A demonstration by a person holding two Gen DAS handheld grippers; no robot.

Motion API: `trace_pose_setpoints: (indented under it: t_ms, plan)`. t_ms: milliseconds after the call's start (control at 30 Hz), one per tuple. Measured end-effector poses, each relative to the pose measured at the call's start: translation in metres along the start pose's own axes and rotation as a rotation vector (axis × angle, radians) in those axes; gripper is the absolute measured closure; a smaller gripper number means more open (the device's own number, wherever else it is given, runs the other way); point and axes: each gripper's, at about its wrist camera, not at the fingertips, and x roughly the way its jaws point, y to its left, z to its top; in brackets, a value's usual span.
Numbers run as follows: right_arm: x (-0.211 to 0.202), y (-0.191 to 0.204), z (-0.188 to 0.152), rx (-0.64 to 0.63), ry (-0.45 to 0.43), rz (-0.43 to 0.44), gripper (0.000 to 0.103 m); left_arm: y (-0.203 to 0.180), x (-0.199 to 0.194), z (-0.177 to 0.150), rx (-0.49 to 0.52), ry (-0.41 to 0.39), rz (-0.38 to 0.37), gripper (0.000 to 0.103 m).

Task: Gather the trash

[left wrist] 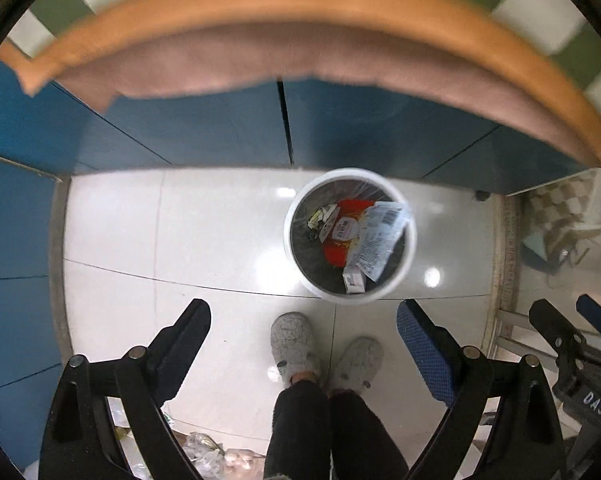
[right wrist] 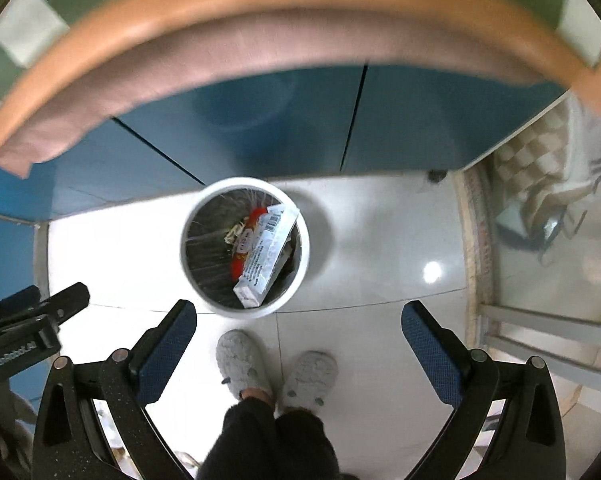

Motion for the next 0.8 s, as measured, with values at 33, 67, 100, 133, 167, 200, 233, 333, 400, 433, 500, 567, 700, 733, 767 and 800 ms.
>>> trace_pose_setpoints:
  t_ms: [33,67,100,133,167,200,233,333,400,433,500,567,700,733,767,800]
  plan:
    - [-0.021,-0.002,-0.003,-0.004,-0.009,0.007,0.000,-0.001,-0.020,-0.005,0.004,-0.015,-0.002,0.008]
    - [-0.046,-0.004,-0.006,-0.009,-0.019,0.016,0.000,-0.002,-0.041,-0.010,0.006,-0.031,-0.007,0.008]
    - [-0.062,-0.002,-0.009,-0.013,-0.025,0.022,0.000,-0.002,-0.064,-0.016,0.009,-0.043,-0.017,0.008]
    - [-0.086,-0.002,-0.012,-0.019,-0.033,0.035,0.000,-0.001,-0.087,-0.022,0.008,-0.056,-0.029,0.008]
    - [-0.105,-0.002,-0.015,-0.022,-0.040,0.046,0.000,-0.001,-0.105,-0.026,0.004,-0.068,-0.043,0.008]
    - [-0.132,-0.001,-0.019,-0.029,-0.050,0.060,0.000,-0.001,-0.118,-0.030,0.002,-0.076,-0.054,0.008]
    - [-0.155,-0.002,-0.022,-0.033,-0.060,0.074,0.000,0.001,-0.145,-0.036,-0.001,-0.091,-0.076,0.008]
    - [-0.223,-0.001,-0.035,-0.042,-0.089,0.116,0.000,0.003,-0.201,-0.051,-0.003,-0.118,-0.138,0.008]
    - [-0.265,-0.002,-0.044,-0.035,-0.094,0.158,0.000,0.004,-0.237,-0.058,0.002,-0.142,-0.170,0.008]
    - [-0.288,-0.001,-0.049,-0.032,-0.098,0.177,0.000,0.005,-0.258,-0.062,0.004,-0.156,-0.197,0.008]
    - [-0.332,-0.002,-0.058,-0.030,-0.121,0.212,0.000,0.009,-0.292,-0.067,0.014,-0.189,-0.238,0.008]
    - [-0.371,-0.005,-0.065,-0.030,-0.146,0.251,0.000,0.011,-0.321,-0.070,0.020,-0.224,-0.271,0.008]
    - [-0.426,0.004,-0.076,-0.036,-0.195,0.301,0.000,0.023,-0.368,-0.079,0.034,-0.289,-0.316,0.008]
    - [-0.439,0.005,-0.078,-0.037,-0.207,0.318,0.000,0.027,-0.378,-0.081,0.031,-0.300,-0.335,0.007]
    - [-0.450,0.007,-0.080,-0.038,-0.213,0.335,0.000,0.031,-0.387,-0.086,0.029,-0.308,-0.351,0.001]
    - [-0.457,0.009,-0.082,-0.038,-0.215,0.349,0.000,0.034,-0.394,-0.089,0.027,-0.315,-0.365,0.000]
